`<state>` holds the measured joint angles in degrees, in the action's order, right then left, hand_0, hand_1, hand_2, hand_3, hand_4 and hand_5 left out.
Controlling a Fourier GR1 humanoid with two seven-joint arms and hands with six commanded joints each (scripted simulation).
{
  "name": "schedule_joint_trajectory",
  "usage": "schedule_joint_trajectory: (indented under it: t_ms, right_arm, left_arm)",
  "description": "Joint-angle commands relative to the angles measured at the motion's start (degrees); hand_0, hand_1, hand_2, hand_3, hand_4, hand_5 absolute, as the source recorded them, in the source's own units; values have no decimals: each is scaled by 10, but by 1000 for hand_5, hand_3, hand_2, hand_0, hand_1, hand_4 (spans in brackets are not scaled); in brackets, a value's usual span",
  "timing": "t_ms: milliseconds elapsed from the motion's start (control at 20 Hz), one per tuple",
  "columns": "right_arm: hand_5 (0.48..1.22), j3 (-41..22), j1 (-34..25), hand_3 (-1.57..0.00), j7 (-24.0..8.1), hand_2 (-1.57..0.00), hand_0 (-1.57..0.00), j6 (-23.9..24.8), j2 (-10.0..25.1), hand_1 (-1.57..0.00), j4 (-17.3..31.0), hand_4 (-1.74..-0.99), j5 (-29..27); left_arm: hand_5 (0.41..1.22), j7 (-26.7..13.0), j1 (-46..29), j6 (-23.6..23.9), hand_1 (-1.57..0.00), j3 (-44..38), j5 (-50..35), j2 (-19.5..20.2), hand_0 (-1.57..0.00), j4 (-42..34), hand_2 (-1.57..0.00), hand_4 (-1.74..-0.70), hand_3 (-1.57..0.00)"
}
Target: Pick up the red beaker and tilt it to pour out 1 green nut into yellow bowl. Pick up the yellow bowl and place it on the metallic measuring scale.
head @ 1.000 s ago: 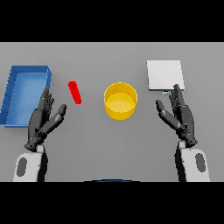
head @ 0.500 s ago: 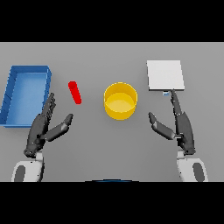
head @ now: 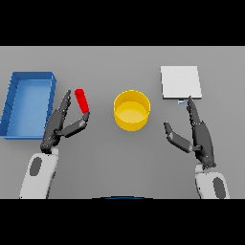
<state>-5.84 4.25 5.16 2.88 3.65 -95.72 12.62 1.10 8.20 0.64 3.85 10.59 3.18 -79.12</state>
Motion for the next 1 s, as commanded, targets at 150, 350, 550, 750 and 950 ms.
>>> schedule_joint_trajectory:
  t_ms: [150,350,550,750,950]
  right_arm:
    - [635,0,-1,1,0,1,1,4,3,1,-3,-1268,7]
    - [640,4,1,1,-3,1,1,0,7,1,-2,-1267,1]
    - [644,6,-5,1,1,1,1,5,6,1,3,-1267,5]
    - [638,-3,10,1,6,1,1,0,0,1,-1,-1265,4]
    - [640,6,-3,1,-10,1,1,4,5,1,2,-1264,3]
  left_arm:
    - [677,15,54,10,1,-16,-1,-6,1,69,1,-1271,1]
    - [688,28,91,6,1,-26,-1,-1,1,115,1,-1292,1]
    - [686,30,122,15,1,-29,6,-6,1,154,1,-1293,1]
    - [683,36,161,15,1,-41,3,-8,1,203,1,-1289,1]
    - [695,59,175,6,1,-49,-8,-13,1,224,1,-1329,1]
